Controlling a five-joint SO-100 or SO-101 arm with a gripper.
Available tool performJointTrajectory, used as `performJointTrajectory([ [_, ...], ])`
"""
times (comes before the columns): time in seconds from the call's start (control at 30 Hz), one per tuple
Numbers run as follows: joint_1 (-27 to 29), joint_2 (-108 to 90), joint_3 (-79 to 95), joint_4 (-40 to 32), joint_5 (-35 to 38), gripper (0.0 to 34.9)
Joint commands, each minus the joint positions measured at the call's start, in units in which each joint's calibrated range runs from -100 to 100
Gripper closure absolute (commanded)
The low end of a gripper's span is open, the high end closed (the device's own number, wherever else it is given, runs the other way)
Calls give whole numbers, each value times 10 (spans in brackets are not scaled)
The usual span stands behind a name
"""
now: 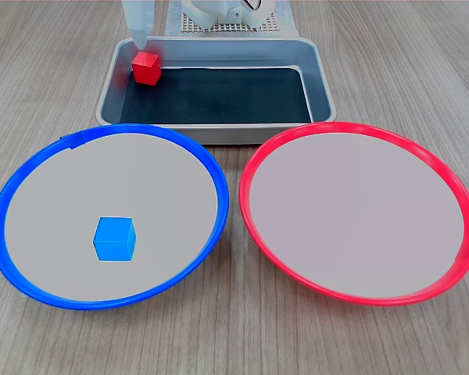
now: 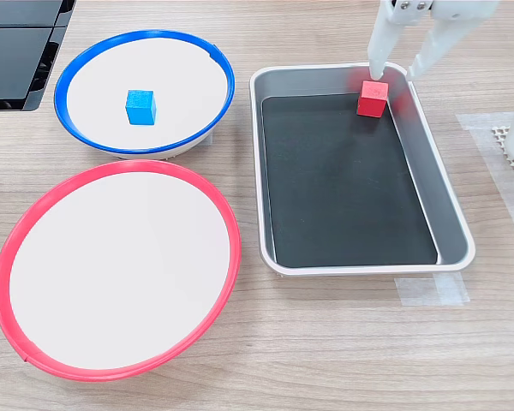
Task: Move two blocks from tray to matching dishes
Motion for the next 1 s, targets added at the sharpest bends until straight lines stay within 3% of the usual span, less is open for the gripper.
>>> performJointTrajectory([
  [0.0,-15,3,-2,0,-11,248],
  [0.3,-14,27,-23,-29,-19,204],
  [0.67,-19,62,-13,-68,-19,198],
  [0.97,-17,63,-27,-24,-4,202],
])
